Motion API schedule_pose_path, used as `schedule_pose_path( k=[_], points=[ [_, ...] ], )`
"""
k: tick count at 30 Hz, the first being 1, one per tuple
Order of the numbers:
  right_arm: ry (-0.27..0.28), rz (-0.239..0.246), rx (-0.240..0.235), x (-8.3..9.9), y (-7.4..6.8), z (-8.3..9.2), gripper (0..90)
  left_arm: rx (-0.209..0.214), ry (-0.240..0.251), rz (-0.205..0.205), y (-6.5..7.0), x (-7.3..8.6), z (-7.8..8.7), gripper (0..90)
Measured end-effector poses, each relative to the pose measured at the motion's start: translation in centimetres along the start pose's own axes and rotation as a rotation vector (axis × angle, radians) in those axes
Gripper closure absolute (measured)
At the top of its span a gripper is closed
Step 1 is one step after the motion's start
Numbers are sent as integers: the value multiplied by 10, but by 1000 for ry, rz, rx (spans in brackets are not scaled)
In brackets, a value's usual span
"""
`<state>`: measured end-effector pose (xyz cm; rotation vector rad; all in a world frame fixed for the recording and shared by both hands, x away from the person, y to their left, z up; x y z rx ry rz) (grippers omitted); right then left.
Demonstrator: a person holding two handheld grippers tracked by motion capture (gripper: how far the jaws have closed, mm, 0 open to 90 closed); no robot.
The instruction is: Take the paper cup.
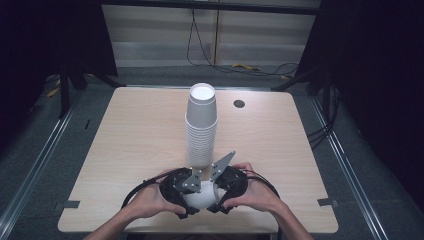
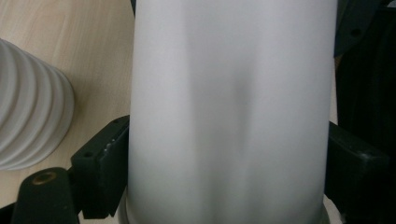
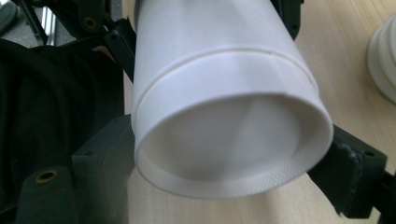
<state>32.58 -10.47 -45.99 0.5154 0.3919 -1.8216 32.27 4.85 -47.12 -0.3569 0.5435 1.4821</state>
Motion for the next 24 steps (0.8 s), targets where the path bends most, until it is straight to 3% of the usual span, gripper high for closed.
schedule_pose_path(
  k=[6, 15, 16, 24],
  points=[
    [-2, 28, 4, -3, -3, 1, 166, -9, 11, 6, -1, -1, 3, 147],
    [-6, 24, -14, -6, -6, -2, 166, -1, -8, -22, 4, -3, -3, 147],
    [-4, 27, -20, -6, -6, -3, 172, 18, -8, -27, 5, -3, -3, 147],
    [-10, 20, -31, -4, -8, -5, 226, 16, -11, -40, 7, -3, -3, 147]
  ],
)
Point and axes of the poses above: each handheld gripper's, and its own axes: z roughly backward along the jaws, x roughly out of its underside, y roughly to its right, the point moved 3 cm from there along -z, roughly forward along the jaws, and after that the axes turned 10 degrees about x, right-handed, at the moved point
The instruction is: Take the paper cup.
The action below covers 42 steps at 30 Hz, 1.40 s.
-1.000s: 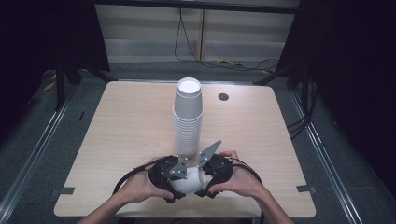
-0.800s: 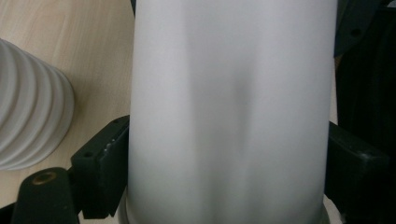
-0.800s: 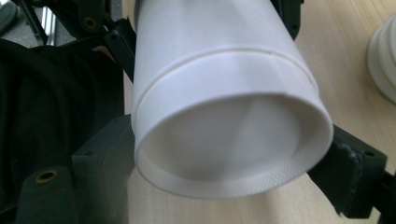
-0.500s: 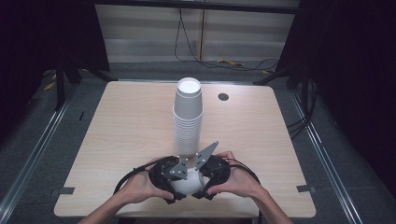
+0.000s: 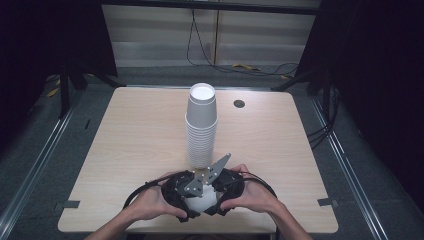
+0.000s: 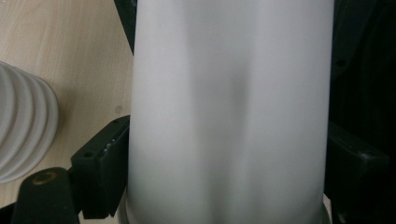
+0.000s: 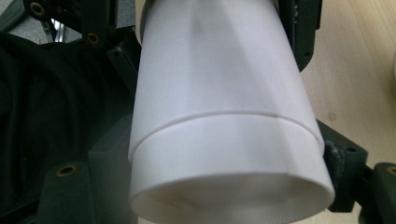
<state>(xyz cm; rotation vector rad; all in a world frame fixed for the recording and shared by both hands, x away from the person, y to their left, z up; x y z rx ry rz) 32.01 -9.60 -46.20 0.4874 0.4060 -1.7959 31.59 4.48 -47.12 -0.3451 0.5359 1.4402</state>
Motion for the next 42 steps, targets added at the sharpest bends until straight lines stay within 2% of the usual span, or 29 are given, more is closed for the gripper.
schedule_pose_path(
  k=[11, 16, 17, 20, 22, 24, 26, 29, 32, 33, 35, 40, 42],
  points=[
    [14, 16, 18, 1, -1, 2, 233, 2, 50, -32, -1, 3, 6, 129],
    [21, 16, 17, 1, 0, 2, 234, 4, 108, -27, -3, 4, 11, 132],
    [24, 14, 18, 1, 1, 3, 234, 8, 132, -29, -4, 5, 13, 132],
    [50, 9, 11, 1, 2, 5, 235, 13, 152, -27, -5, 6, 16, 130],
    [48, 9, 17, 1, 2, 6, 235, 7, 163, -38, -5, 5, 19, 129],
    [52, 9, 18, 1, 3, 7, 235, 7, 196, -30, -4, 5, 20, 137],
    [61, 5, 20, 1, 3, 8, 235, 1, 212, -38, -5, 5, 22, 138],
    [69, 11, 20, 1, 4, 10, 235, 12, 263, -22, -5, 5, 28, 144],
    [79, 9, 27, 1, 5, 11, 235, 19, 323, -4, -6, 4, 37, 157],
    [86, 1, 27, 1, 5, 12, 235, 20, 358, 3, -7, 4, 40, 161],
    [84, -5, 30, 2, 5, 12, 235, 26, 385, 4, -8, 4, 45, 162],
    [93, -5, 28, 3, 6, 12, 234, 16, 467, 26, -9, 5, 54, 159],
    [99, -20, 28, 5, 8, 12, 233, 4, 499, 34, -10, 6, 58, 157]
  ],
)
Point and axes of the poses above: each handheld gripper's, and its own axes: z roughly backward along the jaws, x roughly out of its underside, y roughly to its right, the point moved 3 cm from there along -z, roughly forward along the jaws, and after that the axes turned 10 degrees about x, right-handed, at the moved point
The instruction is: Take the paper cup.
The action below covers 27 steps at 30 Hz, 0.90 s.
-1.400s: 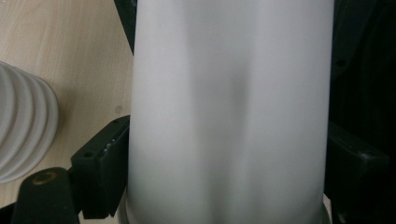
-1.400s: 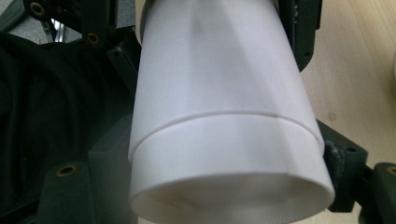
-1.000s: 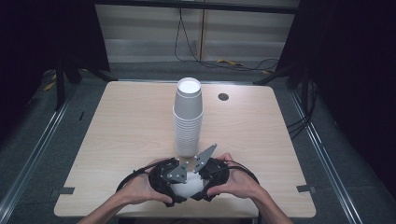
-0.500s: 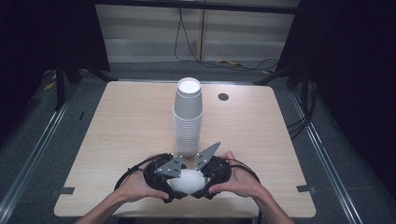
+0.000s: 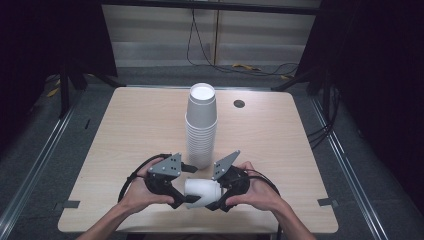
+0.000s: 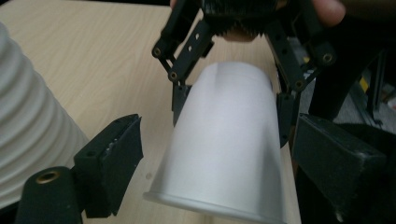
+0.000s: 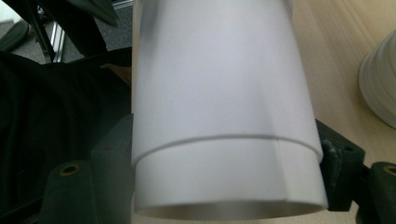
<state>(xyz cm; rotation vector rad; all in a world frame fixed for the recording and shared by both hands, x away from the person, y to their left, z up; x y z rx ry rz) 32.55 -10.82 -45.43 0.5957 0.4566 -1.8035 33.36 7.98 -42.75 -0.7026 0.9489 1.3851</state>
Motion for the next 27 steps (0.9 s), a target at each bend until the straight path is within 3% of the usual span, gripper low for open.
schedule_pose_path(
  k=[10, 15, 25, 27],
  points=[
    [128, -79, -14, 8, 14, 12, 231, -48, 130, 22, -4, -3, 16, 157],
    [199, -98, 0, 12, 20, 13, 229, -48, 161, 29, -5, -3, 21, 156],
    [267, -109, 20, 16, 22, 14, 226, -61, 205, 63, -9, 0, 26, 156],
    [291, -135, 19, 18, 24, 15, 226, -61, 216, 69, -9, 1, 27, 156]
  ],
)
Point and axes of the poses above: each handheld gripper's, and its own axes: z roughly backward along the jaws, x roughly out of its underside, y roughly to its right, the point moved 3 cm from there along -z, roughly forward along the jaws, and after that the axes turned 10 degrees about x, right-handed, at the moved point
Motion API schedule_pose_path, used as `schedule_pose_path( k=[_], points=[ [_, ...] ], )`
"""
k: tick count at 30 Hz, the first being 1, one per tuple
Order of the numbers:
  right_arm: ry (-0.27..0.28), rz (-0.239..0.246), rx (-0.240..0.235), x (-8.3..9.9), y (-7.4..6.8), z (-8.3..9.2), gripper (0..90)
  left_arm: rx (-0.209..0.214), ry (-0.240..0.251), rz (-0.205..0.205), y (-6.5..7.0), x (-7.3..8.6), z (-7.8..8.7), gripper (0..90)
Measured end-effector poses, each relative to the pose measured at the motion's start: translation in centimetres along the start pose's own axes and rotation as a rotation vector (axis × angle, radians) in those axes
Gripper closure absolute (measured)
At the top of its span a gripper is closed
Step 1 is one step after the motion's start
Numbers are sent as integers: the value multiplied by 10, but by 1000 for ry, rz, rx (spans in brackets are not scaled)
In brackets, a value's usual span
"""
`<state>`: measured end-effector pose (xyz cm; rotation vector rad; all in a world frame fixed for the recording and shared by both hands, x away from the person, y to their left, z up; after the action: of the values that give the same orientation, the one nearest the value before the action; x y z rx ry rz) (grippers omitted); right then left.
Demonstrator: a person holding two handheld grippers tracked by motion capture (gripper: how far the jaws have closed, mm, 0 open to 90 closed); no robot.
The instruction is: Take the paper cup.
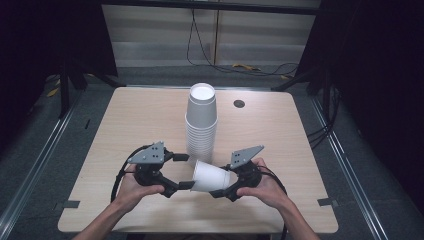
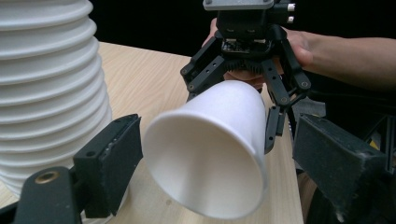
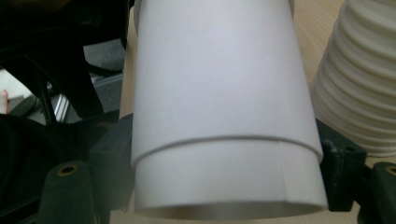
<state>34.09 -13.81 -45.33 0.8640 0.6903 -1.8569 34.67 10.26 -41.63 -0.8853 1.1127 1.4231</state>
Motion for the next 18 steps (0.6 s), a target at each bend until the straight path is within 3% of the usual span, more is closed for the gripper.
schedule_pose_path(
  k=[7, 12, 18],
  points=[
    [77, -30, 10, -1, 3, 8, 226, -30, 32, 11, -2, -2, 8, 156],
    [148, -66, 22, -3, 6, 11, 226, -25, 68, 22, -2, -3, 11, 156],
    [178, -87, 23, -2, 7, 12, 226, -17, 99, 15, -1, -4, 13, 156]
  ],
)
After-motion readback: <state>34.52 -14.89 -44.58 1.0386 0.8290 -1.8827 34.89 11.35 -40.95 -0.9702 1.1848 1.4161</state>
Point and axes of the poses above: each handheld gripper's, and its own axes: z roughly backward along the jaws, x roughly out of its underside, y roughly to its right, the point moved 3 cm from there along -z, roughly forward along the jaws, and after that the axes turned 10 degrees about x, right-handed, at the moved point
